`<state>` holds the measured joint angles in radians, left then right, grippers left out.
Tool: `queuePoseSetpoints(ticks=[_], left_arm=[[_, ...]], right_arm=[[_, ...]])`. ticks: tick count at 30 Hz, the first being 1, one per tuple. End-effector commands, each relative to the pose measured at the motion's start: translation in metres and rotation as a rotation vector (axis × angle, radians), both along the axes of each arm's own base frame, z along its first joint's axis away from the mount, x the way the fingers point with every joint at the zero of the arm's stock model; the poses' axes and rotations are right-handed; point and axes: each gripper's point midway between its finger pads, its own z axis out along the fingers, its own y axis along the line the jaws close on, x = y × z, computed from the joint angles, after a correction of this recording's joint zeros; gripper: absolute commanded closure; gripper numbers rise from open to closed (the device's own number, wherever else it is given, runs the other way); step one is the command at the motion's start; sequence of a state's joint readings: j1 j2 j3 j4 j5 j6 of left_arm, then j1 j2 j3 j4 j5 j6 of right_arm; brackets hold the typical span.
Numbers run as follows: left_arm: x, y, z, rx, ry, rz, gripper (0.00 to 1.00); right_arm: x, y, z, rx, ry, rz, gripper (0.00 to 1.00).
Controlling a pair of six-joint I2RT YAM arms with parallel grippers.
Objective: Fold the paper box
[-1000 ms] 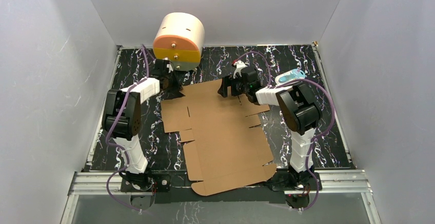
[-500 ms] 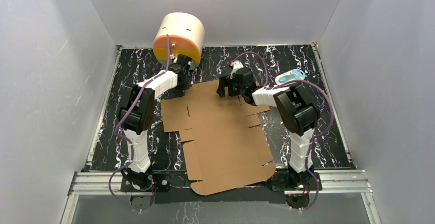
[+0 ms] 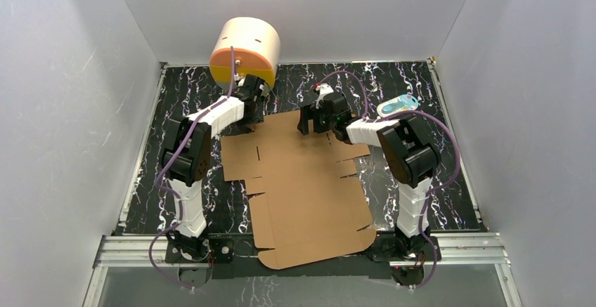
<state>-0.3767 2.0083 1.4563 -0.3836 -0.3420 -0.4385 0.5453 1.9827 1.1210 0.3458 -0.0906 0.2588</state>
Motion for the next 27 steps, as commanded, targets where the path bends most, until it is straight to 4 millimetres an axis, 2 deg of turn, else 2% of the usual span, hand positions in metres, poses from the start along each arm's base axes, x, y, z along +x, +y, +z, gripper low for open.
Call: queuePoseSetpoints(ticks=[1, 5, 7, 9, 15, 17, 20, 22, 24, 27], left_arm=[[-0.004, 0.009, 0.046, 0.018, -0.087, 0.018, 0.49], [-0.013, 0.013, 0.072, -0.009, -0.138, 0.026, 0.35], [-0.018, 0.006, 0.088, -0.073, -0.169, 0.018, 0.29], [-0.022, -0.007, 0.096, -0.150, -0.182, -0.014, 0.26], [-0.033, -0.048, 0.092, -0.375, -0.161, -0.115, 0.21], [-0.034, -0.060, 0.088, -0.431, -0.143, -0.141, 0.20], [-0.034, -0.079, 0.083, -0.516, -0.115, -0.182, 0.17], [-0.032, -0.088, 0.078, -0.557, -0.101, -0.197, 0.14], [-0.027, -0.094, 0.072, -0.577, -0.086, -0.203, 0.13], [-0.021, -0.102, 0.061, -0.596, -0.064, -0.211, 0.13]], right_arm=[[-0.013, -0.003, 0.020, -0.021, 0.035, 0.038, 0.01], [-0.014, -0.015, 0.032, -0.031, 0.066, 0.065, 0.01], [-0.014, -0.028, 0.035, -0.023, 0.101, 0.054, 0.01], [-0.011, -0.040, 0.043, 0.017, 0.116, 0.039, 0.02], [0.006, -0.075, 0.066, 0.083, 0.120, -0.066, 0.01], [0.009, -0.082, 0.073, 0.093, 0.086, -0.044, 0.01], [0.019, -0.104, 0.071, 0.157, 0.057, -0.115, 0.01], [0.020, -0.113, 0.066, 0.219, 0.119, -0.096, 0.01], [0.023, -0.111, 0.060, 0.296, 0.202, -0.047, 0.01], [0.030, -0.111, 0.055, 0.350, 0.223, -0.035, 0.01]])
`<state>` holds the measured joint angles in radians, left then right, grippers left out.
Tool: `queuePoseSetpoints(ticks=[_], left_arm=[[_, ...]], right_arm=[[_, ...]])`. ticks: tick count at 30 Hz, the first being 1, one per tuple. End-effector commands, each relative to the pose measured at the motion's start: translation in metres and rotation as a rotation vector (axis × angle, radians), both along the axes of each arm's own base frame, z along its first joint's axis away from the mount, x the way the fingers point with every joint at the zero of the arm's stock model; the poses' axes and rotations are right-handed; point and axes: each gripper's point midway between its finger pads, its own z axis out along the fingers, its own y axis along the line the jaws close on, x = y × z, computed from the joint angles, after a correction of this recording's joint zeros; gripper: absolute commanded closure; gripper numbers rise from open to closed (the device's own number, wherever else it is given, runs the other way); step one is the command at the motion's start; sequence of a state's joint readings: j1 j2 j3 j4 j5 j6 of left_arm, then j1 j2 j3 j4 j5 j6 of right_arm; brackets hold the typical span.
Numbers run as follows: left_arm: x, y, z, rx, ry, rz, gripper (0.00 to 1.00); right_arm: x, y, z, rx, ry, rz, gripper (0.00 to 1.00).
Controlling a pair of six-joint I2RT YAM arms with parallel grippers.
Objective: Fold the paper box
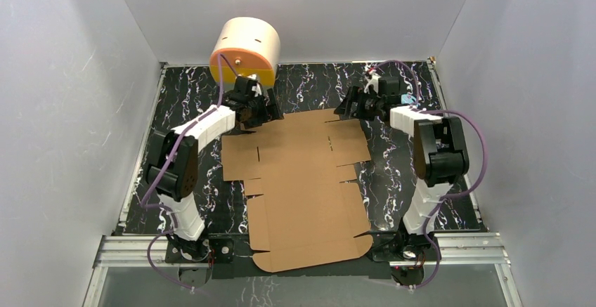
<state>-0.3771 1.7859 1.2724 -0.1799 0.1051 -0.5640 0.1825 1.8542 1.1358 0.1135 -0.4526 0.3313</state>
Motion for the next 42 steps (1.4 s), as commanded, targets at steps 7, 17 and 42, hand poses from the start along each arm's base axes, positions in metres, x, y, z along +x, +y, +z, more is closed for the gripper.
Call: queuePoseSetpoints(ticks=[7, 17, 42], left_arm=[[0.024, -0.034, -0.014, -0.093, 0.024, -0.088, 0.15], [0.035, -0.031, -0.045, -0.020, 0.045, -0.100, 0.17], [0.016, -0.029, -0.083, -0.022, 0.156, -0.098, 0.21]], right_arm=[[0.029, 0.006, -0.008, 0.163, 0.045, 0.027, 0.06], [0.039, 0.013, -0.029, 0.197, 0.106, 0.039, 0.14], [0.023, 0.044, 0.009, 0.225, 0.094, 0.136, 0.42]])
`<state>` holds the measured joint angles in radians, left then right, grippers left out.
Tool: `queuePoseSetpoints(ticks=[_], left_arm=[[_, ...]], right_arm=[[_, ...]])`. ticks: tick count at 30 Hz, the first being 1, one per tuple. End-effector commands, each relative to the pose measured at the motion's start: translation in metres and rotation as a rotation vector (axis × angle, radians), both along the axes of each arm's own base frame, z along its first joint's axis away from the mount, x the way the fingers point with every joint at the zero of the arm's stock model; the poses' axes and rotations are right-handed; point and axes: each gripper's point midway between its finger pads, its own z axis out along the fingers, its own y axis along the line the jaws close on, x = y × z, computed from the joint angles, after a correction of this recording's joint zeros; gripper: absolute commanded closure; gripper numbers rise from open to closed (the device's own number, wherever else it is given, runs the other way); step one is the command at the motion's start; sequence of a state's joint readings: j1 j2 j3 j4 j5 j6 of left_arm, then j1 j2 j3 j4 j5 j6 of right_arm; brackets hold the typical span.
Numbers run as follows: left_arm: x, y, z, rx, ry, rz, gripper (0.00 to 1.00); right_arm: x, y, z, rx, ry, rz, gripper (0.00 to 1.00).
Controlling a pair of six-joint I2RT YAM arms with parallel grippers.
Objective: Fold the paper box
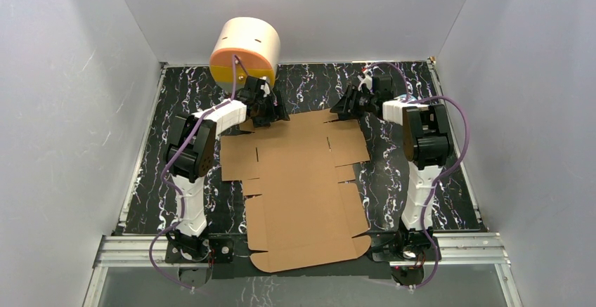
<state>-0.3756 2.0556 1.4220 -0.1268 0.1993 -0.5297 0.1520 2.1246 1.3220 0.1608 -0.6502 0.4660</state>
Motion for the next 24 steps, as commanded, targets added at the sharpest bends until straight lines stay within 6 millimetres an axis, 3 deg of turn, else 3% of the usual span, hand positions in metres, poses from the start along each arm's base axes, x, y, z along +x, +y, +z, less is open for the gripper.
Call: queuePoseSetpoints(ticks=[1, 10, 18, 24], left_arm=[[-0.016, -0.001, -0.024, 0.004, 0.081, -0.011, 0.21], [-0.019, -0.004, -0.028, -0.011, 0.099, -0.013, 0.21], [-0.020, -0.004, -0.031, -0.014, 0.106, -0.009, 0.21], [-0.020, -0.004, -0.032, -0.015, 0.108, -0.004, 0.21]], right_arm=[[-0.007, 0.022, 0.042, 0.034, -0.058, 0.070, 0.45], [-0.009, 0.031, 0.041, -0.085, -0.082, 0.049, 0.65], [-0.007, 0.035, 0.042, -0.312, -0.156, -0.026, 0.76], [-0.006, 0.043, 0.041, -0.509, -0.234, -0.052, 0.79]])
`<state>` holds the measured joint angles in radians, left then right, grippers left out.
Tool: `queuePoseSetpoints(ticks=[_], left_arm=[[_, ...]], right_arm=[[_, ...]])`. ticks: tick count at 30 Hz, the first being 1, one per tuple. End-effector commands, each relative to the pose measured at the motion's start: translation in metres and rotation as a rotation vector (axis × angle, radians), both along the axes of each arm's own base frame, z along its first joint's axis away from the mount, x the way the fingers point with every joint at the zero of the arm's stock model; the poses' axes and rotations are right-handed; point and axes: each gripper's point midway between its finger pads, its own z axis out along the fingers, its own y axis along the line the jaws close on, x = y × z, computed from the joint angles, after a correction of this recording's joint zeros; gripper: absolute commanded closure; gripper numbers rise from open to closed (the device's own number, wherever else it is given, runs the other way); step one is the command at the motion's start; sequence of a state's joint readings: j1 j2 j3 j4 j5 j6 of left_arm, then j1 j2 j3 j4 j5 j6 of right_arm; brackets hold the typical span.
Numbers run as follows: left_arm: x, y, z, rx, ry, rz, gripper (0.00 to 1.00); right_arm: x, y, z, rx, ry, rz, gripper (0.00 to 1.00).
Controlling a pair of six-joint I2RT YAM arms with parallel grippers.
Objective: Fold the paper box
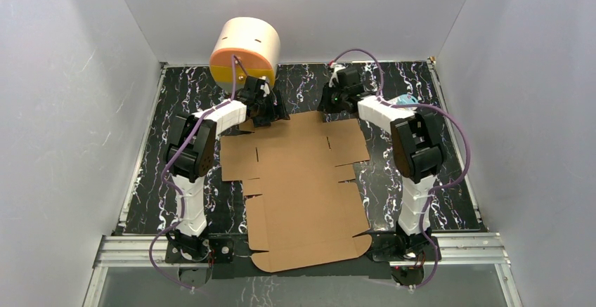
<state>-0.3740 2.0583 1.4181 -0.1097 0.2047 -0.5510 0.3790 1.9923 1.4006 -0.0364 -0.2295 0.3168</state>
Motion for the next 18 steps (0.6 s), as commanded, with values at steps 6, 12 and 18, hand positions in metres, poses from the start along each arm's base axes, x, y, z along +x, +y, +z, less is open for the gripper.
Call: queuePoseSetpoints(ticks=[6, 12, 18], left_arm=[[-0.021, -0.002, -0.033, -0.001, 0.108, -0.015, 0.22], [-0.017, -0.001, -0.024, 0.004, 0.086, -0.006, 0.22], [-0.010, -0.001, -0.008, 0.001, 0.047, 0.005, 0.20]], right_arm=[[0.002, -0.002, 0.000, -0.318, -0.104, -0.077, 0.81], [0.004, -0.003, 0.013, -0.328, -0.130, -0.098, 0.78], [0.005, -0.007, 0.017, -0.342, -0.137, -0.110, 0.76]])
